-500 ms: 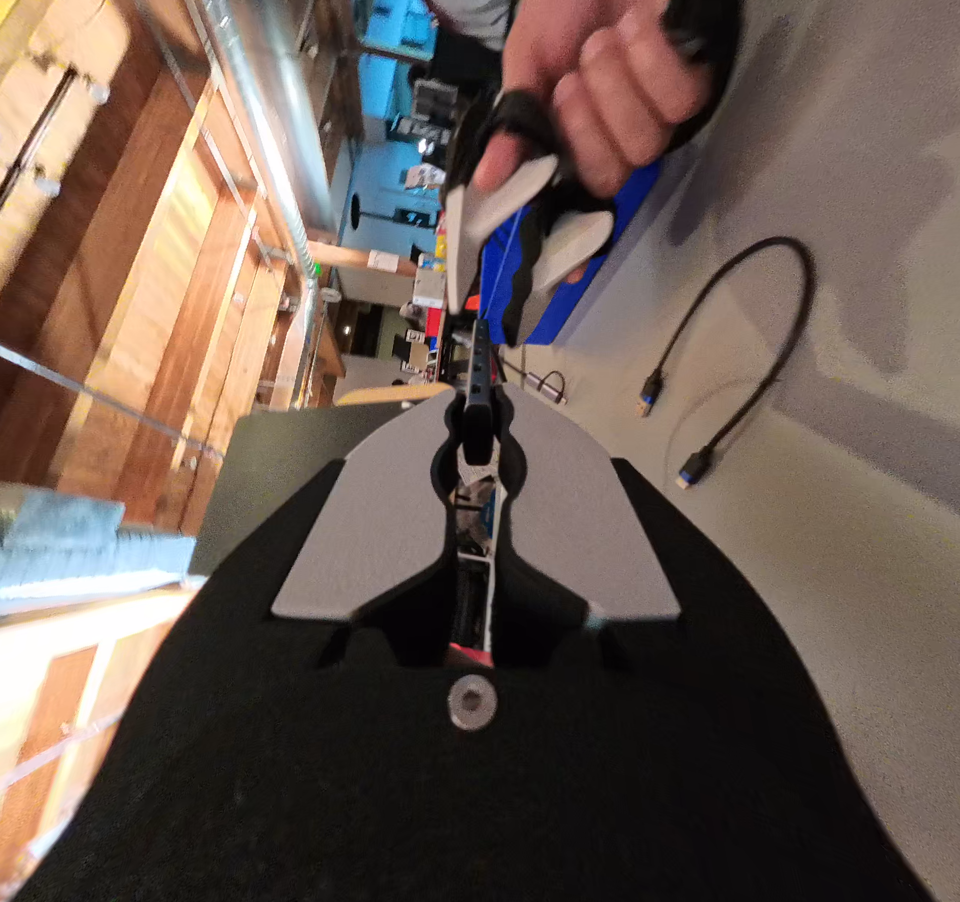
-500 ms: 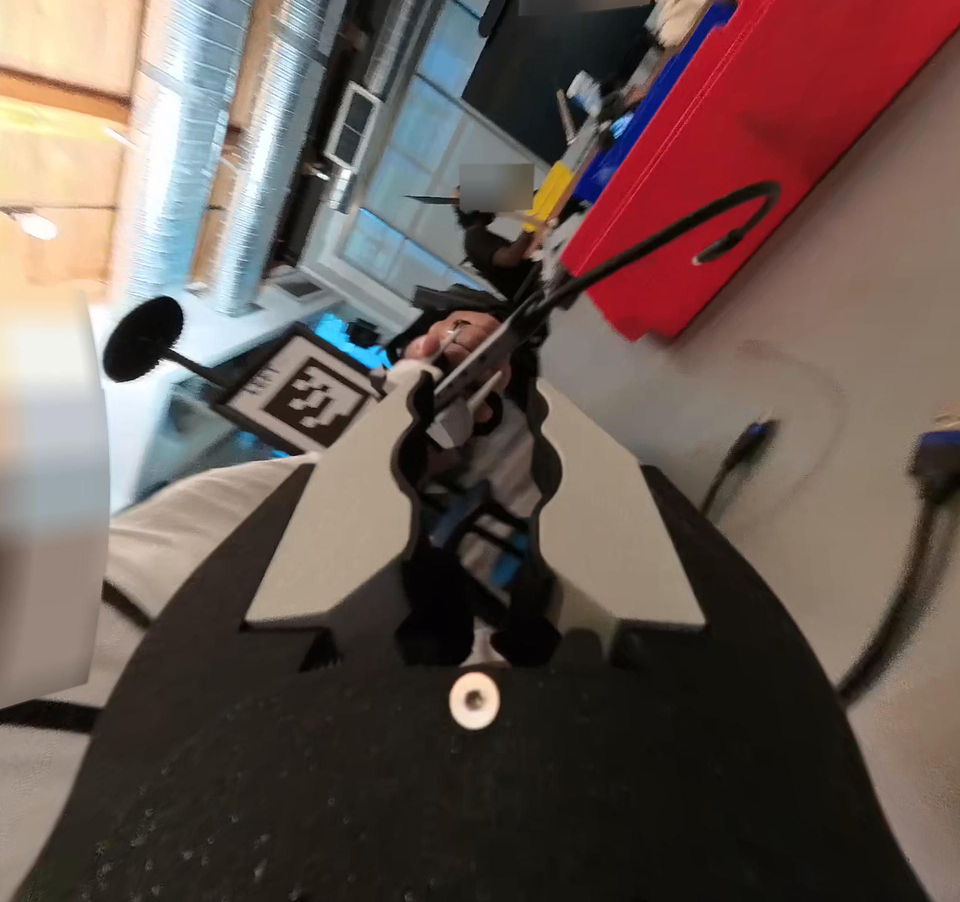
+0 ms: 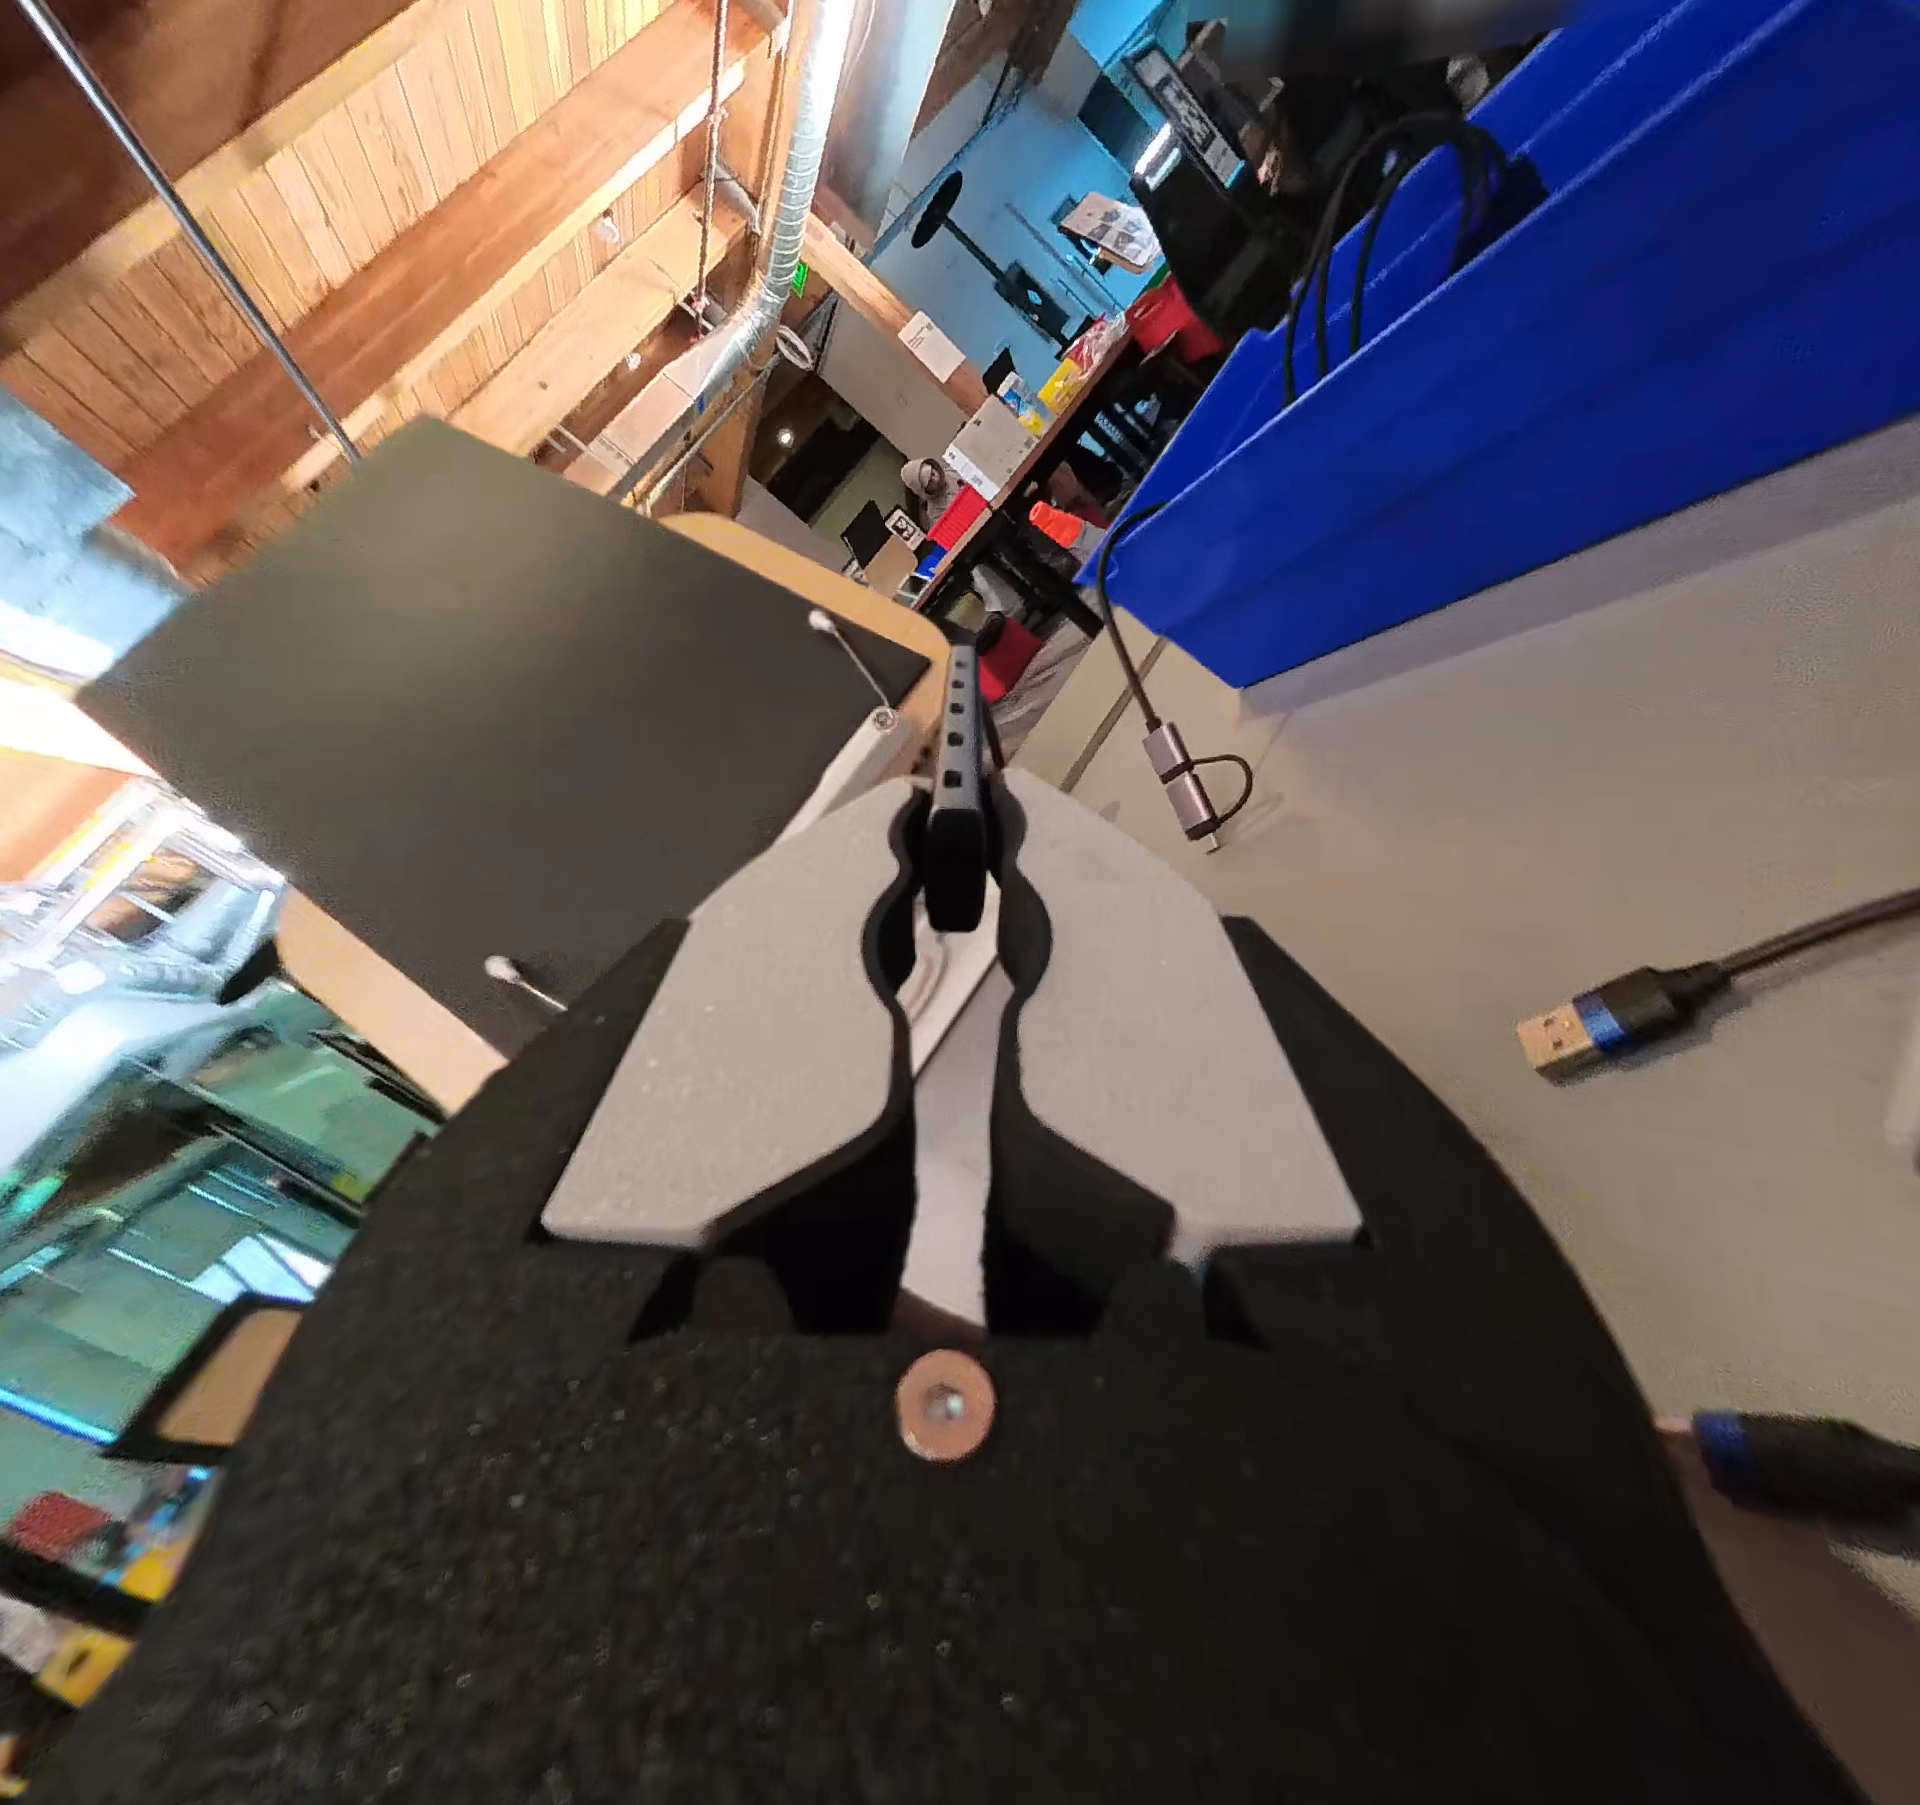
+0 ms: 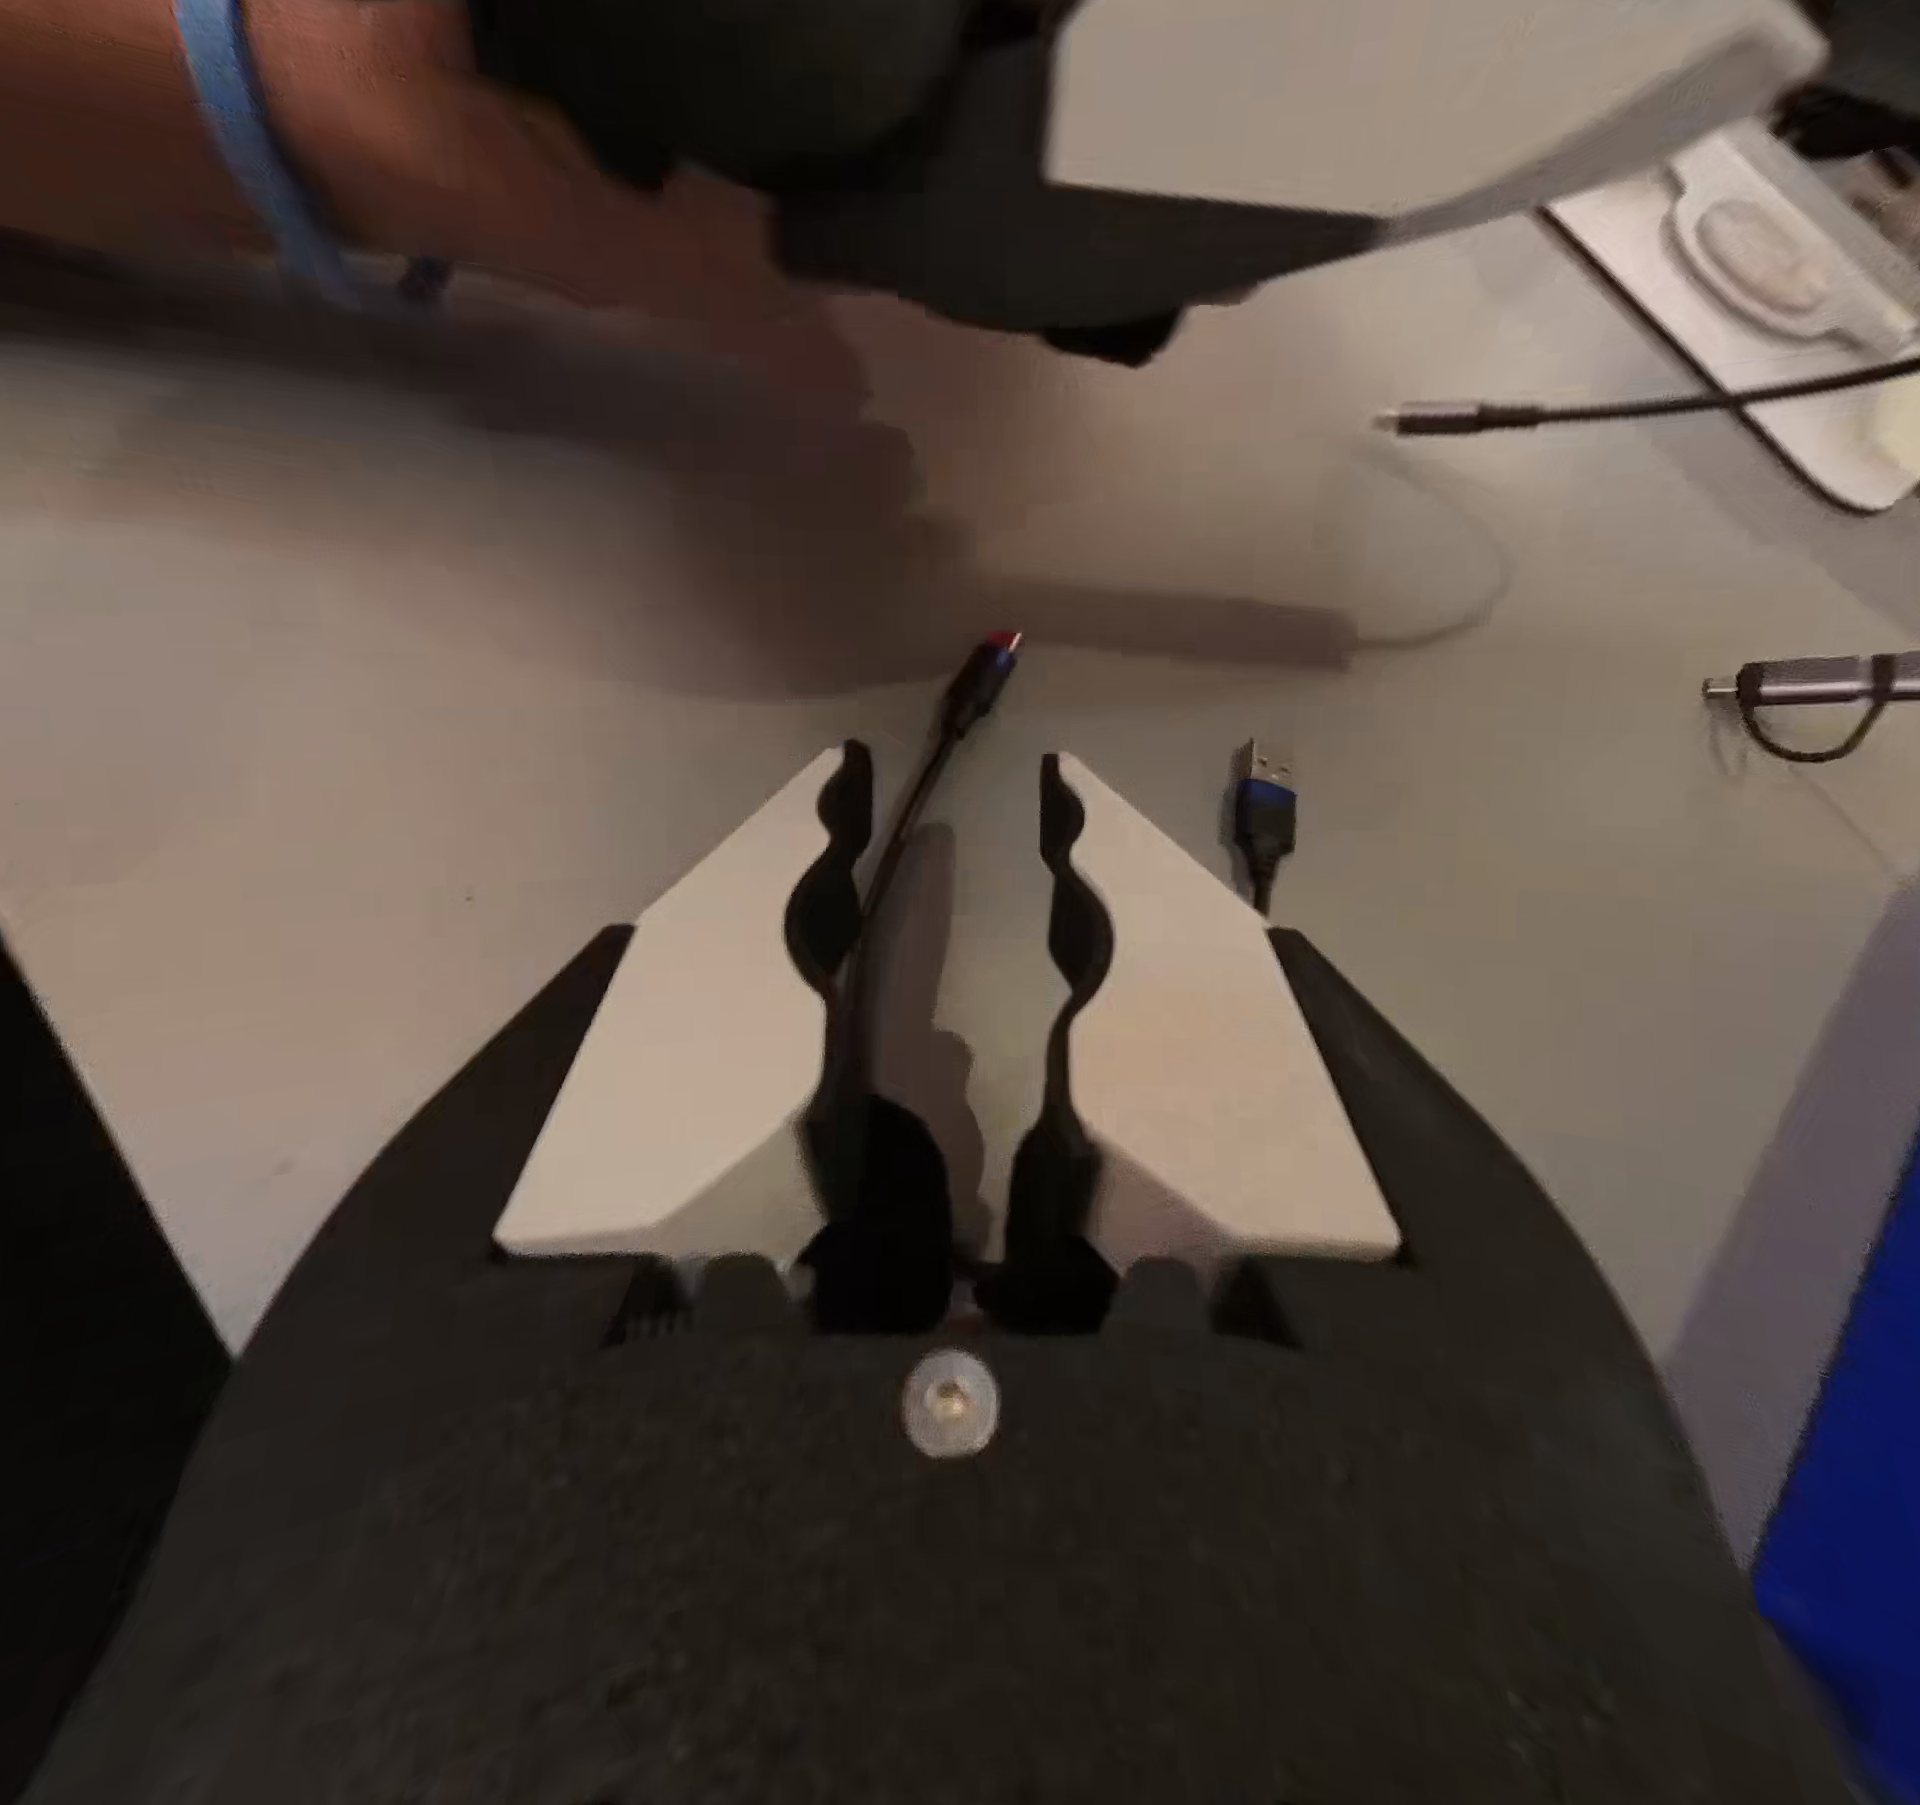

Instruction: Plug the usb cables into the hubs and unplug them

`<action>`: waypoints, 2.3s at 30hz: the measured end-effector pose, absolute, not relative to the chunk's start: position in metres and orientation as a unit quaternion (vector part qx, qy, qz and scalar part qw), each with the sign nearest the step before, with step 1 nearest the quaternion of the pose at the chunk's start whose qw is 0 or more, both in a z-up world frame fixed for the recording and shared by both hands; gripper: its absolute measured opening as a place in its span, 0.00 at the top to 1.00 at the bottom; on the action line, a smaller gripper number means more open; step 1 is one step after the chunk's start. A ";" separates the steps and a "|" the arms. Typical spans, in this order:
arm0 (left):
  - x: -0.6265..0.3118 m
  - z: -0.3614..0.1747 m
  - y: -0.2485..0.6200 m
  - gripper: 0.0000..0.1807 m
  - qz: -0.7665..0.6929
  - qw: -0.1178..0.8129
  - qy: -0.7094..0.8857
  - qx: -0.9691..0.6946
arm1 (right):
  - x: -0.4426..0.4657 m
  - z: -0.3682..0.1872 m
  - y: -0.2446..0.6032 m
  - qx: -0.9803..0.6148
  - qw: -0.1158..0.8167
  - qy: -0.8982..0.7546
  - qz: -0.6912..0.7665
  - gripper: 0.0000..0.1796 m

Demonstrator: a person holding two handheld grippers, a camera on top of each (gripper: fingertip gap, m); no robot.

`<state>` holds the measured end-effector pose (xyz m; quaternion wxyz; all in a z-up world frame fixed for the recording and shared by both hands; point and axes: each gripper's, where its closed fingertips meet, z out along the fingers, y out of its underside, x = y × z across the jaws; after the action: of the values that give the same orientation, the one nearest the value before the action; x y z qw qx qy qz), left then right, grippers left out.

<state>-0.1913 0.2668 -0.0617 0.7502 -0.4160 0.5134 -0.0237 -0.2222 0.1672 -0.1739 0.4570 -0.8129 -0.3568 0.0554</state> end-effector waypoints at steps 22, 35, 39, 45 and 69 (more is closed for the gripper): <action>-0.195 -0.084 0.261 0.95 -0.073 0.729 0.547 -0.405 | -0.223 -0.185 0.174 -0.845 0.393 -0.358 0.066 0.99; -0.179 -0.104 0.236 0.95 0.036 0.721 0.628 -0.291 | -0.160 -0.103 0.163 -0.866 0.363 -0.279 0.198 0.99; -0.175 -0.110 0.227 0.95 0.071 0.717 0.645 -0.254 | -0.165 -0.113 0.165 -0.874 0.349 -0.272 0.203 0.99; -0.171 -0.115 0.219 0.95 0.079 0.714 0.654 -0.237 | -0.166 -0.113 0.167 -0.876 0.344 -0.261 0.215 0.99; -0.169 -0.118 0.213 0.95 0.091 0.708 0.659 -0.236 | -0.164 -0.110 0.174 -0.862 0.372 -0.285 0.190 0.99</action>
<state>-0.1689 0.2131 -0.1176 0.7084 -0.2360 0.6590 0.0908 -0.1645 0.1736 -0.1098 0.3723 -0.8625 -0.2854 0.1898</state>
